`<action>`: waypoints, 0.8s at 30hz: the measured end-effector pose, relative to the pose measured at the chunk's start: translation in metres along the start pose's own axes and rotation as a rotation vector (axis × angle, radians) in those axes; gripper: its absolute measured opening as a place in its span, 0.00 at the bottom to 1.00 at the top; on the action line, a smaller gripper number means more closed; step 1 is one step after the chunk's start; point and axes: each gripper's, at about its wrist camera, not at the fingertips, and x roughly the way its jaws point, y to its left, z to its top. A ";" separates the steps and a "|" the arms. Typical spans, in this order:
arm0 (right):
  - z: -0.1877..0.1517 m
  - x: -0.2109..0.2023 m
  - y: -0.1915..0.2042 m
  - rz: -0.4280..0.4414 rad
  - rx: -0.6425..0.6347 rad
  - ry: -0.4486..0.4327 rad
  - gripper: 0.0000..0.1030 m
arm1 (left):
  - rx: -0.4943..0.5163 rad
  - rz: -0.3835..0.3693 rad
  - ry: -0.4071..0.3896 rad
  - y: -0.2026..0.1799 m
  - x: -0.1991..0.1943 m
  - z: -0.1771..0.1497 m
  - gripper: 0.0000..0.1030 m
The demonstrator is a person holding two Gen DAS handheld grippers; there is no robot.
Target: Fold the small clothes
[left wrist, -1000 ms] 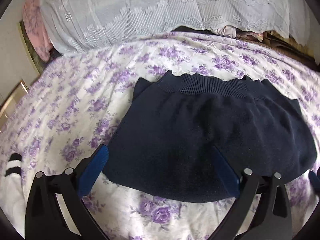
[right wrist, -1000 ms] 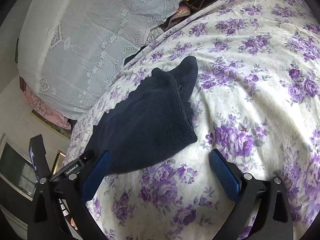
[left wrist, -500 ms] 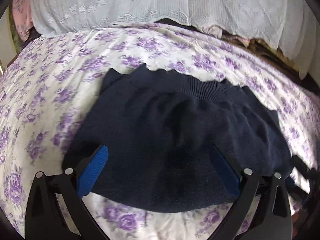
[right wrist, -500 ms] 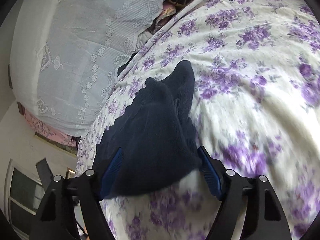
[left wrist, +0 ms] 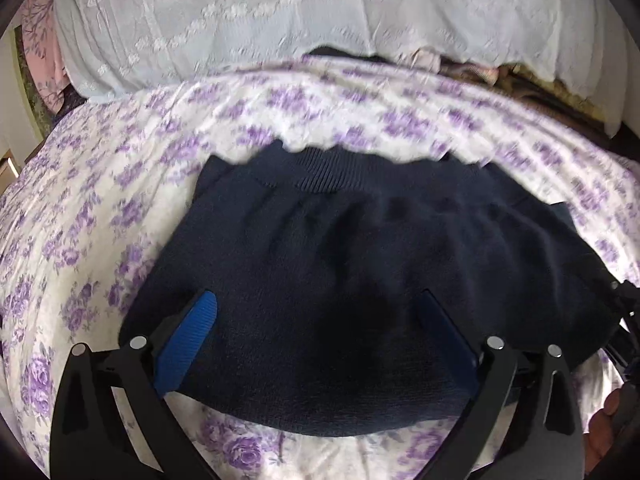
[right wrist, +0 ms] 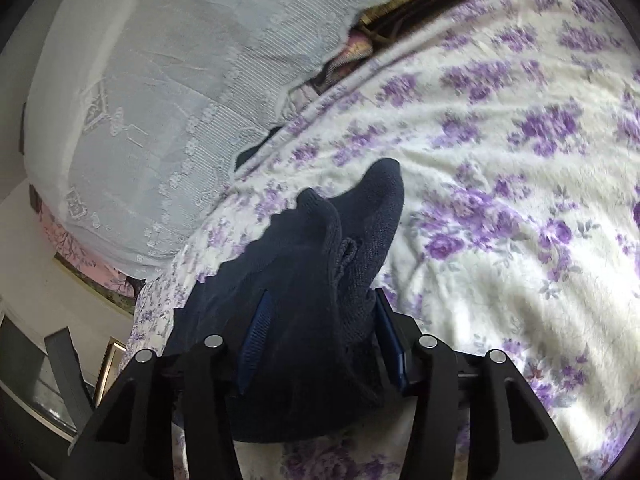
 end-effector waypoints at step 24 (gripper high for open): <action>0.001 -0.013 0.013 0.006 -0.046 -0.046 0.31 | 0.130 -0.056 -0.011 -0.042 0.001 -0.002 0.95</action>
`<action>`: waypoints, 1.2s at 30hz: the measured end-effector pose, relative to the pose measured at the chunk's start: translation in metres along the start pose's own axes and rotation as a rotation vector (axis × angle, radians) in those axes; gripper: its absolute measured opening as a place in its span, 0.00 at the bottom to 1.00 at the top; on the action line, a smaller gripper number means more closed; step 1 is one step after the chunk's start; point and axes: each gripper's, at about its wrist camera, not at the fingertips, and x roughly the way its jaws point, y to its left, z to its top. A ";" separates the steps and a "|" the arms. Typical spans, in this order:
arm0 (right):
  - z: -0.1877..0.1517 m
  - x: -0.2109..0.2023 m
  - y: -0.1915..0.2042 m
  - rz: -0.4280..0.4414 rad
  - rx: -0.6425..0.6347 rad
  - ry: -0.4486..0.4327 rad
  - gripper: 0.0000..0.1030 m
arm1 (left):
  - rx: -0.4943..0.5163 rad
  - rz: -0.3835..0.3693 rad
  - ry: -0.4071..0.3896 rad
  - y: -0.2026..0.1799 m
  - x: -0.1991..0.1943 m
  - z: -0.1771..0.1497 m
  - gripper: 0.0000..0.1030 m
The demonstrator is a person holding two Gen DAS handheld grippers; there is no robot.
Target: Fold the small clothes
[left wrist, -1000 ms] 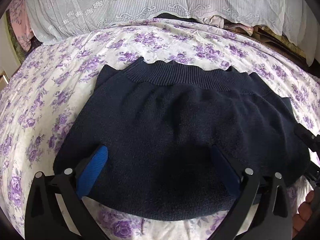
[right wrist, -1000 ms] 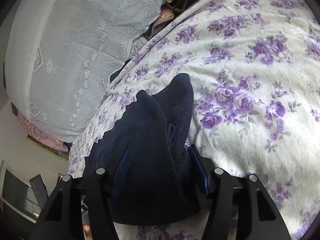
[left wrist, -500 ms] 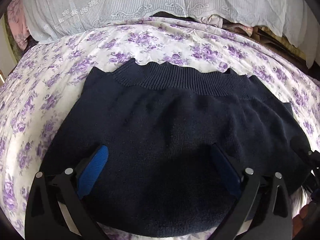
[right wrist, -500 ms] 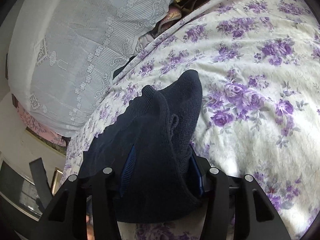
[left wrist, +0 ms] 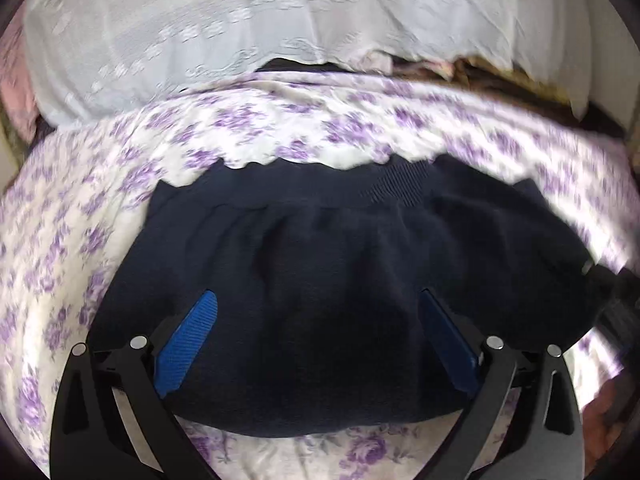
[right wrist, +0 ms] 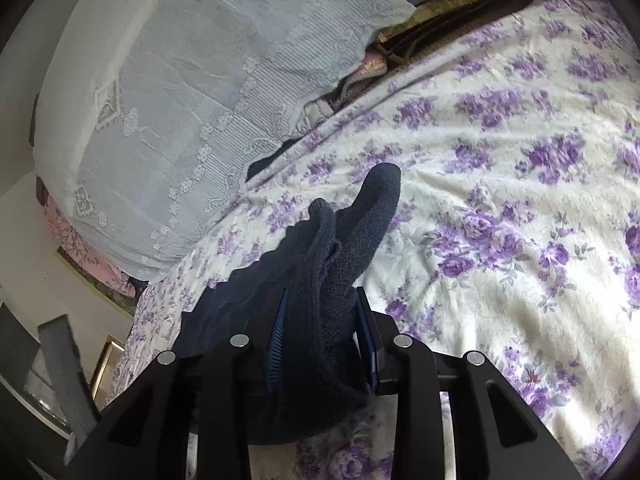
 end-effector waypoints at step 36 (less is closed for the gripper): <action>-0.047 0.014 0.184 -0.094 -0.579 -0.068 0.29 | -0.161 -0.299 0.108 0.104 0.044 0.071 0.90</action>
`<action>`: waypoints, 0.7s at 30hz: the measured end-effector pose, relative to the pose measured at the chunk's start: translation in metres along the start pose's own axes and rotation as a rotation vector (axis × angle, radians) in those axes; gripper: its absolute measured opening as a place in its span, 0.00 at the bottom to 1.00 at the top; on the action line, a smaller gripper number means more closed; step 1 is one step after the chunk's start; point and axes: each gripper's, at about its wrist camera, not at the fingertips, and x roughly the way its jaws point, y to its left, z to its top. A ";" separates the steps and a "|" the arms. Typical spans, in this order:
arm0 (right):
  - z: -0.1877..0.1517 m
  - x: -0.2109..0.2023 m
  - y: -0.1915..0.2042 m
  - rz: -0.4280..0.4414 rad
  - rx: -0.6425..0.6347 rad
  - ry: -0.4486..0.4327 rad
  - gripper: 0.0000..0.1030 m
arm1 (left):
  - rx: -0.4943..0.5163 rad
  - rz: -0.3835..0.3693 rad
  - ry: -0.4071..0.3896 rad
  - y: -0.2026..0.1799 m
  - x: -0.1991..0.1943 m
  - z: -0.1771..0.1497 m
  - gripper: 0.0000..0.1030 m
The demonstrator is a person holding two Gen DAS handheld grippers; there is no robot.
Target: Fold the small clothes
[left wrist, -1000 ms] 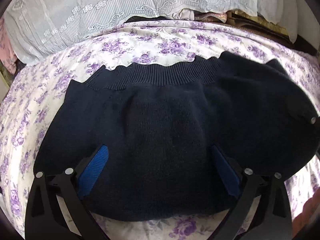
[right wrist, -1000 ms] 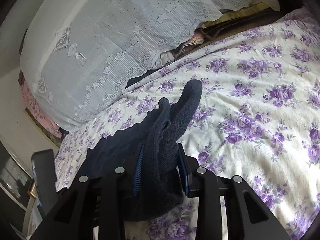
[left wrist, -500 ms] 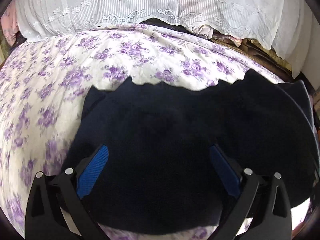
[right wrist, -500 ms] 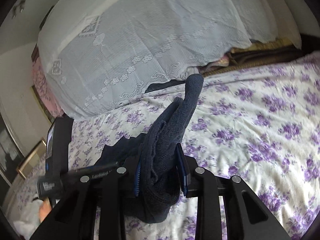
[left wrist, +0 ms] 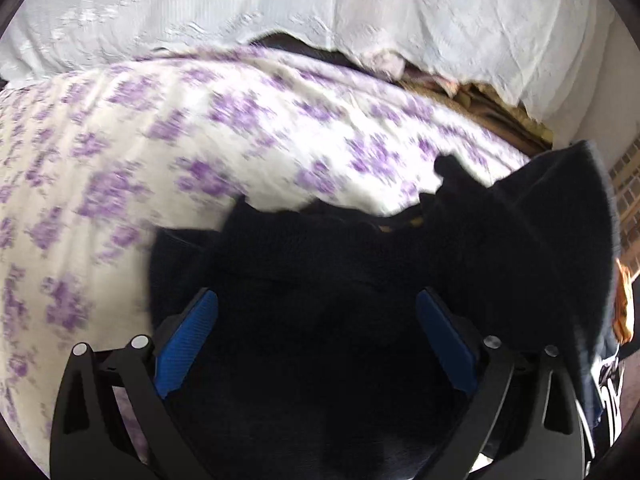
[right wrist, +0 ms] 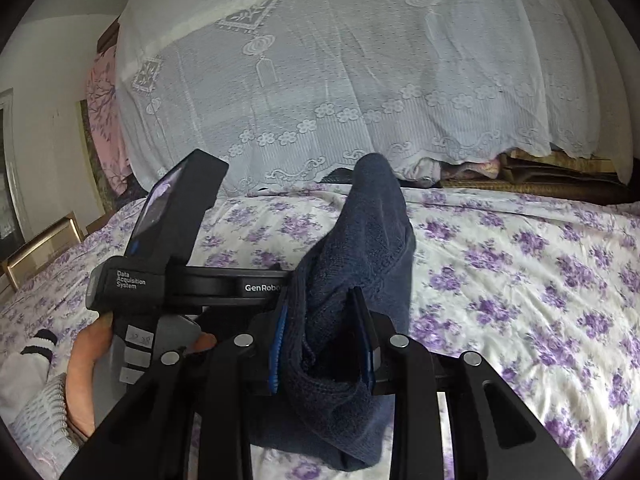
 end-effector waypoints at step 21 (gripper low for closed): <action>-0.025 0.017 0.013 -0.008 -0.157 0.067 0.69 | -0.149 -0.381 0.108 0.016 0.001 -0.003 0.88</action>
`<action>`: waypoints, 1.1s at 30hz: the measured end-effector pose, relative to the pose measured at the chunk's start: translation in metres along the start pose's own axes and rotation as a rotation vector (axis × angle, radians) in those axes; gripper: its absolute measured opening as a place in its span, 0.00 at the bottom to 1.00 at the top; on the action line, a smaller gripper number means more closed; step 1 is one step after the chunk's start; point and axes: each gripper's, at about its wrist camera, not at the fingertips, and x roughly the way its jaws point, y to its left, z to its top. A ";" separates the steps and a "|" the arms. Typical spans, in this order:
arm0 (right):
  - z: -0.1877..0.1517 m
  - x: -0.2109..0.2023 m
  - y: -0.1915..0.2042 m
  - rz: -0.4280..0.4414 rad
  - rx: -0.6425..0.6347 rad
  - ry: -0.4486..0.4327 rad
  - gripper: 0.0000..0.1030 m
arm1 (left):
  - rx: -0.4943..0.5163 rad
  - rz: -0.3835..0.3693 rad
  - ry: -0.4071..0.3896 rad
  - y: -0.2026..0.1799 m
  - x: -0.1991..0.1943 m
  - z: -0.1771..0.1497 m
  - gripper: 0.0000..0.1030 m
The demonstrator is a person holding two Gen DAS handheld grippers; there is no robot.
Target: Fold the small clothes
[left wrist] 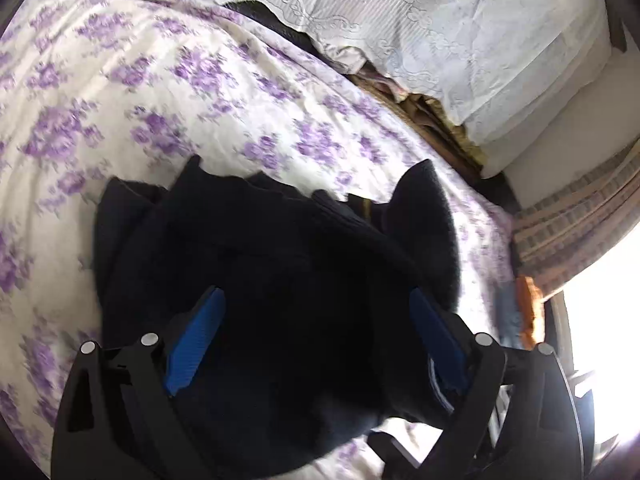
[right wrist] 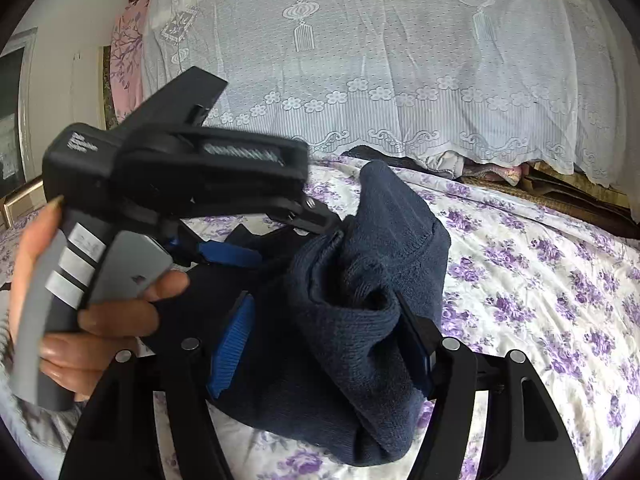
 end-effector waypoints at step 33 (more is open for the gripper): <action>-0.015 0.013 -0.006 -0.107 0.008 0.024 0.32 | 0.080 -0.158 0.135 -0.022 0.046 0.028 0.12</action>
